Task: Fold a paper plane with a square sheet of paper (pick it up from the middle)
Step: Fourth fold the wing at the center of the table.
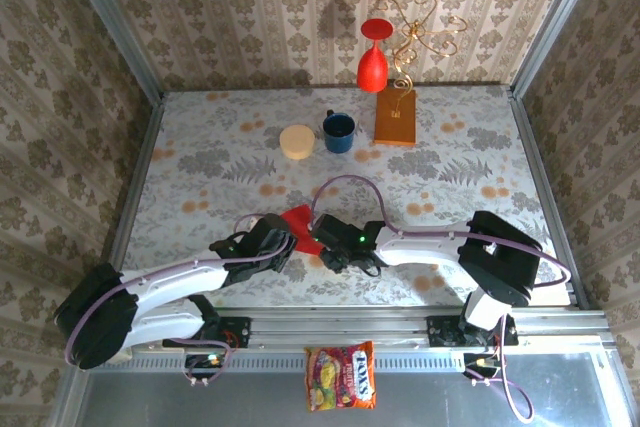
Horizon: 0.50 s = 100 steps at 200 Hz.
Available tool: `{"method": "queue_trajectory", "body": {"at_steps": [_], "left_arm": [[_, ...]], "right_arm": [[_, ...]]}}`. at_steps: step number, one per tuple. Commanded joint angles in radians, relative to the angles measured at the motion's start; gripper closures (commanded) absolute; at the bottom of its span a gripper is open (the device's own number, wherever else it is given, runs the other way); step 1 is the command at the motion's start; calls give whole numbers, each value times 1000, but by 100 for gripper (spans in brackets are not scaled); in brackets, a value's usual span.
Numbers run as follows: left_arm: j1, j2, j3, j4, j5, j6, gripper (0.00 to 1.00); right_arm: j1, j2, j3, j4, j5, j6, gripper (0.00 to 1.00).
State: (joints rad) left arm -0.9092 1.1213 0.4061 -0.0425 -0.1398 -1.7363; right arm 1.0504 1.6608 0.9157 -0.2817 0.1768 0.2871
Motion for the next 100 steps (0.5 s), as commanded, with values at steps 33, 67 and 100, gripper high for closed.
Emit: {"method": "queue_trajectory", "body": {"at_steps": [33,67,100], "left_arm": [[0,-11,-3,-39,-21,-20,100],[2,-16,8,-34,-25,4,100],[6,-35,73,-100,-48,107,94]], "right_arm": [[6,2,-4,-17,-2,18,91],[-5,20,-42,19,-20,44,99],[-48,2,-87,65,-86,79,100]]}}
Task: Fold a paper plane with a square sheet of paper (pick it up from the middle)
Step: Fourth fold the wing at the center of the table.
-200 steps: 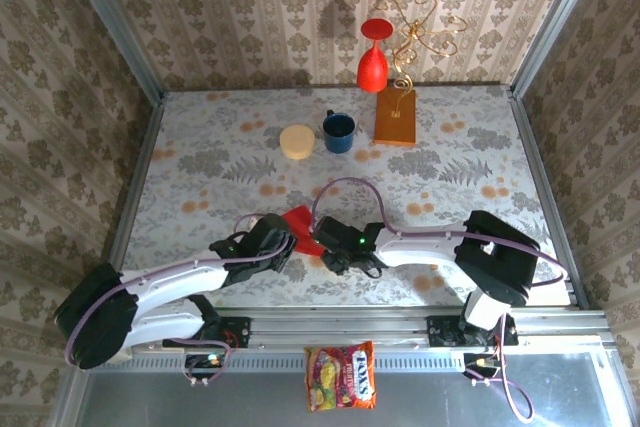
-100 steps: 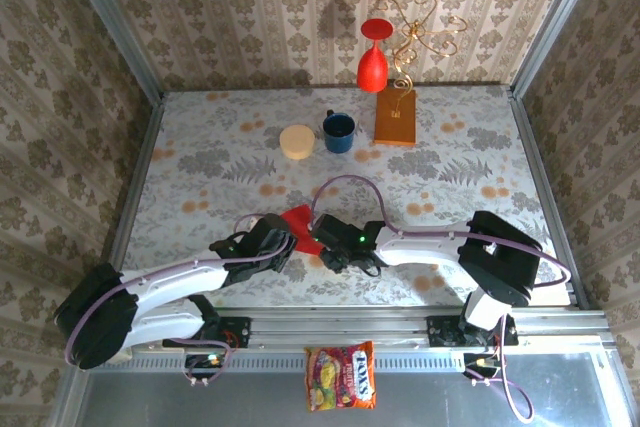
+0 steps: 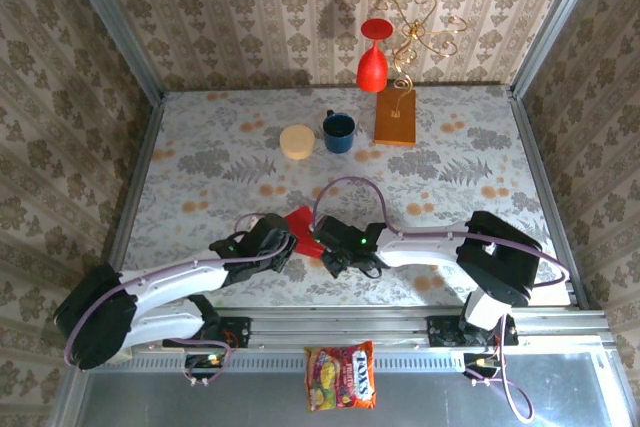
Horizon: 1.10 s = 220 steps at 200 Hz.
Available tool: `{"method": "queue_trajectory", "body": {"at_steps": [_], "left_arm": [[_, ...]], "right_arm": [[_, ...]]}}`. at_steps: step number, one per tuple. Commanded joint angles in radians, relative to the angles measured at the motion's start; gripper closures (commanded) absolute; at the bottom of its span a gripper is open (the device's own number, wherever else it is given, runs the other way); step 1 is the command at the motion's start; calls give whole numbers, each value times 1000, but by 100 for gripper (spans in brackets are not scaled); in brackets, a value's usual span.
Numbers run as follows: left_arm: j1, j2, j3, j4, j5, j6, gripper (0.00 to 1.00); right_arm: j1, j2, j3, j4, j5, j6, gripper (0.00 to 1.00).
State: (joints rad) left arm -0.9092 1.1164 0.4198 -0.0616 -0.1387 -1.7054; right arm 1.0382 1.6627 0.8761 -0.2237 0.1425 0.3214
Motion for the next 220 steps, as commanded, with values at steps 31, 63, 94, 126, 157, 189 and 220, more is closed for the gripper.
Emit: {"method": "queue_trajectory", "body": {"at_steps": [31,63,94,126,157,189,220], "left_arm": [[6,-57,109,-145,-87,167,84],[-3,-73,156,-204,-124,259,84],[-11,-43,193,-228,-135,370,87],[-19,19,192,-130,-96,515,91],[-28,102,205,-35,-31,659,96],[-37,192,233,64,40,784,100],[-32,271,265,118,78,875,100]], "right_arm": [[-122,-28,-109,76,-190,90,100],[-225,-42,-173,155,-359,140,100],[-297,-19,-222,244,-505,207,100],[-371,31,-271,359,-645,303,100],[-440,83,-322,483,-755,409,100],[-473,121,-355,555,-800,464,100],[-483,134,-380,584,-802,484,100]]}}
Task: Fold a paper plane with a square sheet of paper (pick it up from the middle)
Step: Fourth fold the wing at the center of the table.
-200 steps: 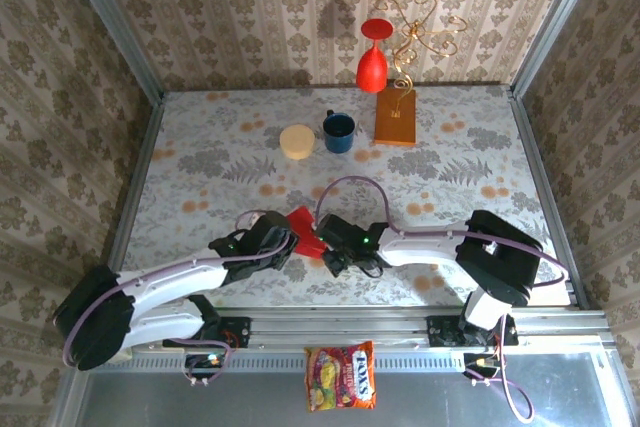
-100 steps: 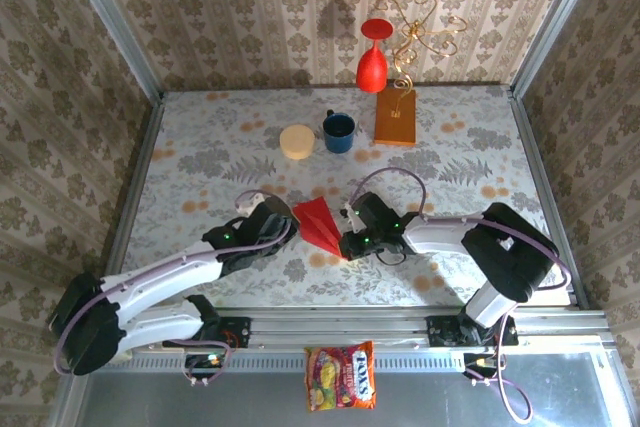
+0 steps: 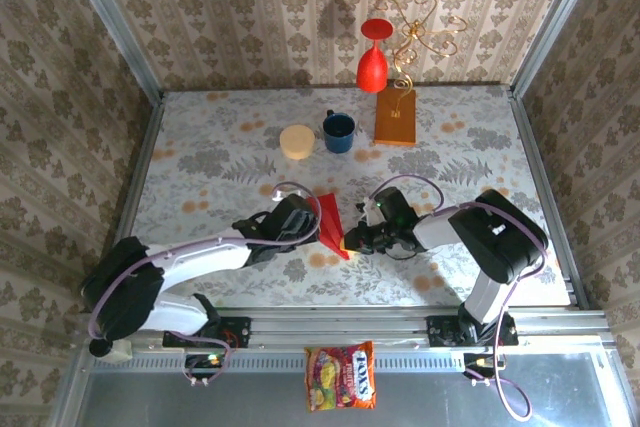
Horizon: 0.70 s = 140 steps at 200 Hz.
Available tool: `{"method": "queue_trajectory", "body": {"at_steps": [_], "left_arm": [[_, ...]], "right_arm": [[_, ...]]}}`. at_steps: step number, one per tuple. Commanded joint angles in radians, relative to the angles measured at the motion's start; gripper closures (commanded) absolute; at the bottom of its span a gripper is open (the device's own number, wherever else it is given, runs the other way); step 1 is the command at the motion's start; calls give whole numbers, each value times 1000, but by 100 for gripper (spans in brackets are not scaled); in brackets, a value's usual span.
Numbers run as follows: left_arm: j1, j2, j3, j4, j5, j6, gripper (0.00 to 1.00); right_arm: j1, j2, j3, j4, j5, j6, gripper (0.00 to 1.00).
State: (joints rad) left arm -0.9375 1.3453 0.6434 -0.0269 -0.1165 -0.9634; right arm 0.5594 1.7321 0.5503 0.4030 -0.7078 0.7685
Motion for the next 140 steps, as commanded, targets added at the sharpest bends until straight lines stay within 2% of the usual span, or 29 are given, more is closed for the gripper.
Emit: {"method": "queue_trajectory", "body": {"at_steps": [1,68,140], "left_arm": [[-4,46,43,83,58,135,100],[25,169,84,172,135,160,100],[17,148,-2,270,96,128,100]], "right_arm": [[-5,65,-55,-42,48,39,100],[-21,91,-85,8,48,61,100],[-49,138,-113,81,30,91,100]]}}
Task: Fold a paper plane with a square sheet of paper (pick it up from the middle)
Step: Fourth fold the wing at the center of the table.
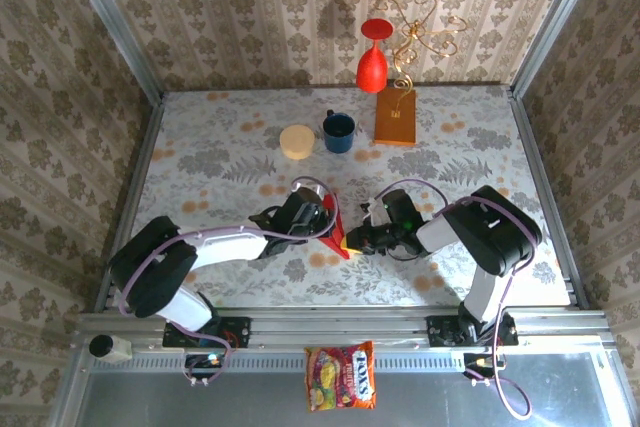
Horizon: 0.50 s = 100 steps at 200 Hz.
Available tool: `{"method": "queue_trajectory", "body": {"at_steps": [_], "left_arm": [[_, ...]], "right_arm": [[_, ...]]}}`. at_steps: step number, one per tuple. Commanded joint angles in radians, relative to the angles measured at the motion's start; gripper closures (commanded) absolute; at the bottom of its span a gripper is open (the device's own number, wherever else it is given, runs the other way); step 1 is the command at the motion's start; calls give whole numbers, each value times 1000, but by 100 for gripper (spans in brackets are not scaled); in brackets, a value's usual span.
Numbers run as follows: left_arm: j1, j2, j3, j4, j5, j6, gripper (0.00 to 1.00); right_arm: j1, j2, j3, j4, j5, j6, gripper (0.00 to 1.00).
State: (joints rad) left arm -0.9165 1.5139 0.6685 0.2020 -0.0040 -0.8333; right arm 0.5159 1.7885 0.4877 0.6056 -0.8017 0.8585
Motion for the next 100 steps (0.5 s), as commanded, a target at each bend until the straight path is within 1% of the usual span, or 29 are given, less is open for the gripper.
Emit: {"method": "queue_trajectory", "body": {"at_steps": [1,45,100], "left_arm": [[-4,-22,-29,42,-16,-3,100],[-5,-6,-46,64,2,18,100],[-5,54,-12,79,27,51,100]], "right_arm": [[-6,82,-52,-121,124,1,100],[-19,102,-62,-91,113,15,100],[-31,116,-70,-73,108,21,100]]}}
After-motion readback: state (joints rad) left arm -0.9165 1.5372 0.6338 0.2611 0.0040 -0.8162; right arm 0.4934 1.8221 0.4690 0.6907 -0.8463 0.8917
